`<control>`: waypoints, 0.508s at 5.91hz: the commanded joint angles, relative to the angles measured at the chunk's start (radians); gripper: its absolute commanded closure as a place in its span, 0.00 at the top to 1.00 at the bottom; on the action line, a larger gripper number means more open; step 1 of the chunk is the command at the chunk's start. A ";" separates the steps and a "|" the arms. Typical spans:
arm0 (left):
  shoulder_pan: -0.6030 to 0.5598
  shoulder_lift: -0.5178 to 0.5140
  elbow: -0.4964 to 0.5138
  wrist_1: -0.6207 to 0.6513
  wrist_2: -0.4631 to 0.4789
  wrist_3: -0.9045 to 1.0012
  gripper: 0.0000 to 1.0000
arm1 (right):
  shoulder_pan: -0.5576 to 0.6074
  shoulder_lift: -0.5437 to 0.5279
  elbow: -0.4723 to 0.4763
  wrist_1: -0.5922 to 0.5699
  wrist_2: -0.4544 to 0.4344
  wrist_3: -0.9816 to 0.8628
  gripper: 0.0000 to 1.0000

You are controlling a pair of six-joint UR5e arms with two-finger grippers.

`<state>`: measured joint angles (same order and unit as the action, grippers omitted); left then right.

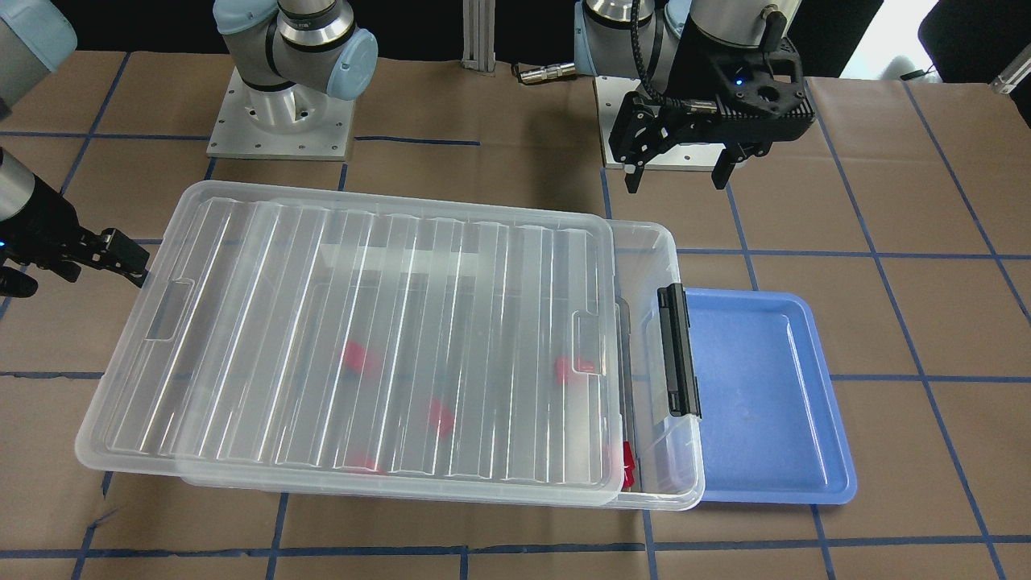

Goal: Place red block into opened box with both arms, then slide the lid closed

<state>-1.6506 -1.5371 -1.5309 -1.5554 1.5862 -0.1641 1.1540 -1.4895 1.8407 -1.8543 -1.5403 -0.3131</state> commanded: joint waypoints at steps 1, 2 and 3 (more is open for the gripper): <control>0.000 0.000 0.000 0.000 0.000 0.000 0.98 | 0.050 0.000 0.000 0.001 0.000 0.067 1.00; 0.000 0.000 0.000 0.000 0.000 0.000 0.98 | 0.064 0.000 0.000 0.000 0.000 0.078 1.00; 0.000 0.000 0.000 0.001 0.000 0.000 0.98 | 0.075 0.000 0.000 0.001 0.002 0.091 1.00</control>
<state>-1.6506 -1.5371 -1.5309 -1.5550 1.5861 -0.1641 1.2160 -1.4895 1.8408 -1.8539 -1.5396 -0.2370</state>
